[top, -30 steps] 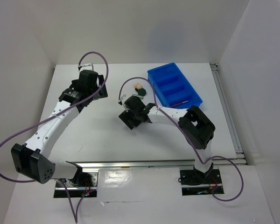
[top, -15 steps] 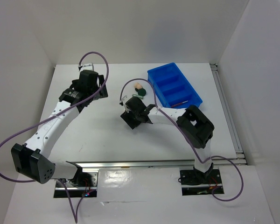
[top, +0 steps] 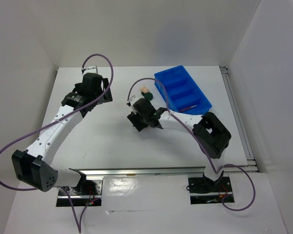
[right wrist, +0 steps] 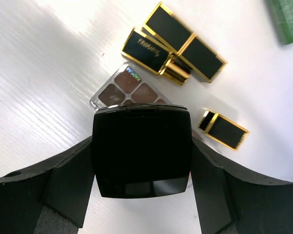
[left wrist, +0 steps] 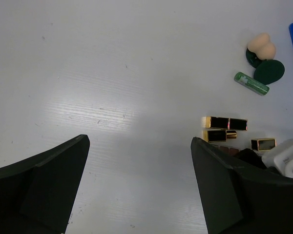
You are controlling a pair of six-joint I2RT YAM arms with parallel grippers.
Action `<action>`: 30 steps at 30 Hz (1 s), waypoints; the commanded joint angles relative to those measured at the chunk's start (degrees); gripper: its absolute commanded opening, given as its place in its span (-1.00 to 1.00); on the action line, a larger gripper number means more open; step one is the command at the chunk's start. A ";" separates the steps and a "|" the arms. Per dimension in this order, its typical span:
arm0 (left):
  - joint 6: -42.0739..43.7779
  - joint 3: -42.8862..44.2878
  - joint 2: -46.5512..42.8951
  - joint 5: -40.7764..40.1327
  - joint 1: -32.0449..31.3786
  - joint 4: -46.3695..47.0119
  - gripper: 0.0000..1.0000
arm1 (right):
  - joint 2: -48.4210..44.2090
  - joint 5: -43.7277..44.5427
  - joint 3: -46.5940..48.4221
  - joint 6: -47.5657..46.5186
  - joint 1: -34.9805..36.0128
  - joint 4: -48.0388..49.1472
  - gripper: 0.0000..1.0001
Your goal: Organize the makeup
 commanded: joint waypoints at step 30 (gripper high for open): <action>1.16 0.04 -0.57 -1.11 0.56 3.78 0.99 | -1.72 -3.74 9.70 10.04 -35.72 0.93 0.31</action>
